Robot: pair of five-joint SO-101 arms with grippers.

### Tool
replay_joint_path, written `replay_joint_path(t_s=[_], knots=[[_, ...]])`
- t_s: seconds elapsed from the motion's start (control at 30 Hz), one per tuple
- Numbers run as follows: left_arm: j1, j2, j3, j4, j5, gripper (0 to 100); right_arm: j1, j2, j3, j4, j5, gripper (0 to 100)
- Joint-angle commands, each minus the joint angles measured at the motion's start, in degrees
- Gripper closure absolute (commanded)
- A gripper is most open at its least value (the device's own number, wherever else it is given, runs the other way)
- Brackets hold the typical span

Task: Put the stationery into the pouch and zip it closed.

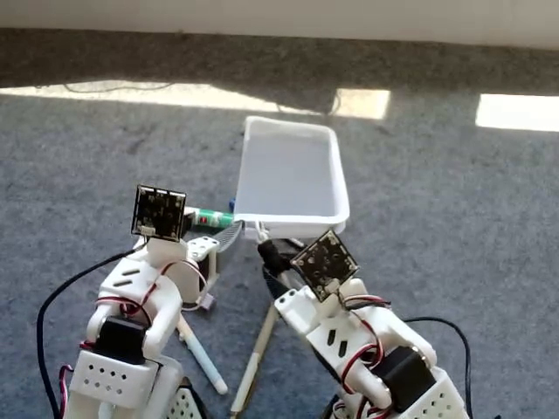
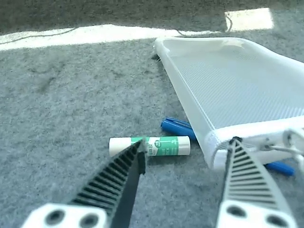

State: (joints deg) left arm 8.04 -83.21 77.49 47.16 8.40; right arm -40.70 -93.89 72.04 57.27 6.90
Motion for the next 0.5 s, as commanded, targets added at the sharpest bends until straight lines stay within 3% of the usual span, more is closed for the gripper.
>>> replay_joint_path(t_s=[0.0,0.47], knots=[[-0.75,0.13,-0.75,-0.35,-0.44,75,-0.92,-0.66,-3.91,0.13,-0.35,99.3],[0.48,-0.13,-4.00,7.12,-1.93,74,-0.84,-0.57,-3.91,-0.31,-0.18,99.3]])
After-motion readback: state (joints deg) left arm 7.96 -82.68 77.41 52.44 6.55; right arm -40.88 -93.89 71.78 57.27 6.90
